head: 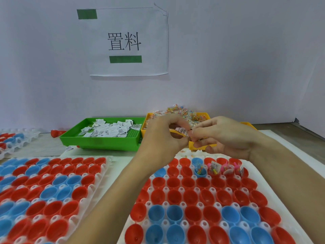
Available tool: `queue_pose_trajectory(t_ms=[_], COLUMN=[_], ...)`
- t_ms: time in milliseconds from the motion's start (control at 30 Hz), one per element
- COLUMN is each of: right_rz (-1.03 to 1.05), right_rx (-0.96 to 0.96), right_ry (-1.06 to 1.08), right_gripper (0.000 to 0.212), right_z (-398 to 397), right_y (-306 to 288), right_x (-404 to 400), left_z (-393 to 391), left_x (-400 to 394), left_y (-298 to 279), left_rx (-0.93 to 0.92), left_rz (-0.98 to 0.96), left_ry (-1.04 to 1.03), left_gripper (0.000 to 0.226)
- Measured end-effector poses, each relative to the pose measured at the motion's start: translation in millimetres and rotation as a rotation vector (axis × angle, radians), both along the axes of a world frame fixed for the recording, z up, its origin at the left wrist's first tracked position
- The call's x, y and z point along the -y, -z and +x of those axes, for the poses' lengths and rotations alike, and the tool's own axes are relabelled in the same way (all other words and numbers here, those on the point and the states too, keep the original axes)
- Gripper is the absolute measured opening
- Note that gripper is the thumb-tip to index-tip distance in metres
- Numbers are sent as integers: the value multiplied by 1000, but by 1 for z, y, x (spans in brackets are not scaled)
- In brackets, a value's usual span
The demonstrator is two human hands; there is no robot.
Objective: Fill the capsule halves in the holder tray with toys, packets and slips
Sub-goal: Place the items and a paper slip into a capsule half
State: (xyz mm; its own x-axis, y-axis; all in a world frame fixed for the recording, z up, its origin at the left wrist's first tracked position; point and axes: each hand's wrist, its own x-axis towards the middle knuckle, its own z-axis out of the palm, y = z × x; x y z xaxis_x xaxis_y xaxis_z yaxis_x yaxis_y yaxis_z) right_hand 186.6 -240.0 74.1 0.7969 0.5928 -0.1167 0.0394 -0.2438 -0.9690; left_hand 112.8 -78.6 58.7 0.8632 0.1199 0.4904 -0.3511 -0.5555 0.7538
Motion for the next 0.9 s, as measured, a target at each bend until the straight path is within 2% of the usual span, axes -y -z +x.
queue_pose_trajectory(t_ms=[67, 167, 300, 533, 667, 800, 900], right_rz=[32, 34, 12, -95, -251, -481, -555], right_rx=[-14, 37, 136, 437, 603, 652, 678], right_ry=[-27, -36, -23, -39, -84, -194, -226], right_gripper=[12, 10, 8, 7, 6, 9, 12], right_z=[1, 1, 0, -2, 4, 7, 6], right_y=[-1, -2, -2, -5, -4, 0, 6], right_x=[2, 3, 3, 6, 13, 17, 13], left_z=[0, 1, 3, 5, 4, 6, 6], left_x=[-2, -5, -7, -8, -10, -17, -21], left_y=[-1, -3, -1, 4, 6, 5, 4], left_rx=[-24, -63, -73, -189, -289, -295, -278], left_rz=[-50, -152, -214, -303, -256, -191, -173], left_ry=[52, 111, 79, 130, 180, 114, 87], left_gripper=[24, 19, 27, 19, 20, 19, 16])
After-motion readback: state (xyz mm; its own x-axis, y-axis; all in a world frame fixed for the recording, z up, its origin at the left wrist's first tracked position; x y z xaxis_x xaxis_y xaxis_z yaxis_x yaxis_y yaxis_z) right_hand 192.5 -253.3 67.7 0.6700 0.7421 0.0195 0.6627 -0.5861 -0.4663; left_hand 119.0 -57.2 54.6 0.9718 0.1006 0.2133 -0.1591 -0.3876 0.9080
